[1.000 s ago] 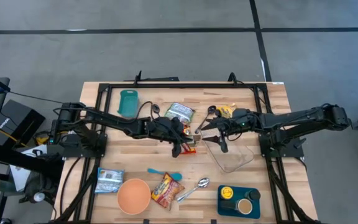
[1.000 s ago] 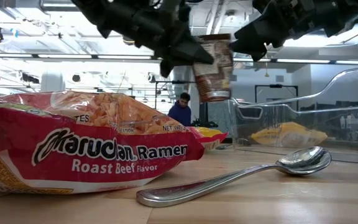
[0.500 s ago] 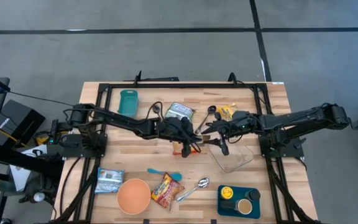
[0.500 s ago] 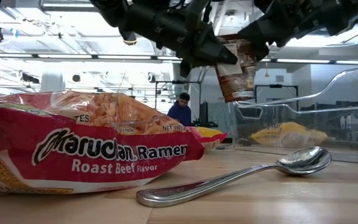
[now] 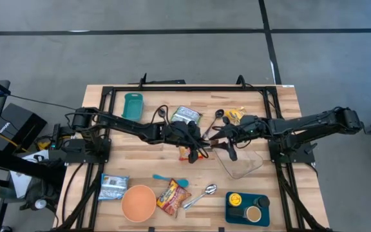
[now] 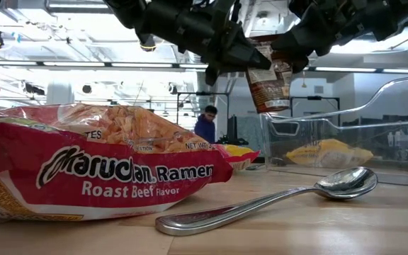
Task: Pick & Place Food Item
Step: Put the orange spice pack into the blue bin
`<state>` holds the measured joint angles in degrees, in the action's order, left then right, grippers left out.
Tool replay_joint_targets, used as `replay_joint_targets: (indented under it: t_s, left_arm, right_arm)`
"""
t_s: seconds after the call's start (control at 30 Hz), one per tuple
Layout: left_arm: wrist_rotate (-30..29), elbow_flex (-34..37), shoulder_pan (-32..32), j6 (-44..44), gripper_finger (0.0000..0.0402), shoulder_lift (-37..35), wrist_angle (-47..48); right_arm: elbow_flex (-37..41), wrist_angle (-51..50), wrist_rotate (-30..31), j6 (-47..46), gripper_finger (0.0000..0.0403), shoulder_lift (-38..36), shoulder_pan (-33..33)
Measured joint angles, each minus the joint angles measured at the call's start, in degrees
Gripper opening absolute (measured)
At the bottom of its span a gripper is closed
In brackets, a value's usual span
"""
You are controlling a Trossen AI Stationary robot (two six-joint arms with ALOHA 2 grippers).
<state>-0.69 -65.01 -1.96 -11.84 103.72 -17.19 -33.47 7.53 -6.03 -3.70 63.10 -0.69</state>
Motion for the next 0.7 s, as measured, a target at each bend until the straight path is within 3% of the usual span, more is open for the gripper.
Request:
replay_joint_targets:
  t_s: [0.7]
  left_arm:
    - [0.0, 0.0, 0.0, 0.0, 0.0003, 0.0, 0.3]
  right_arm:
    - [0.0, -0.4, 0.1, -0.9, 0.0003, 0.0, 0.0]
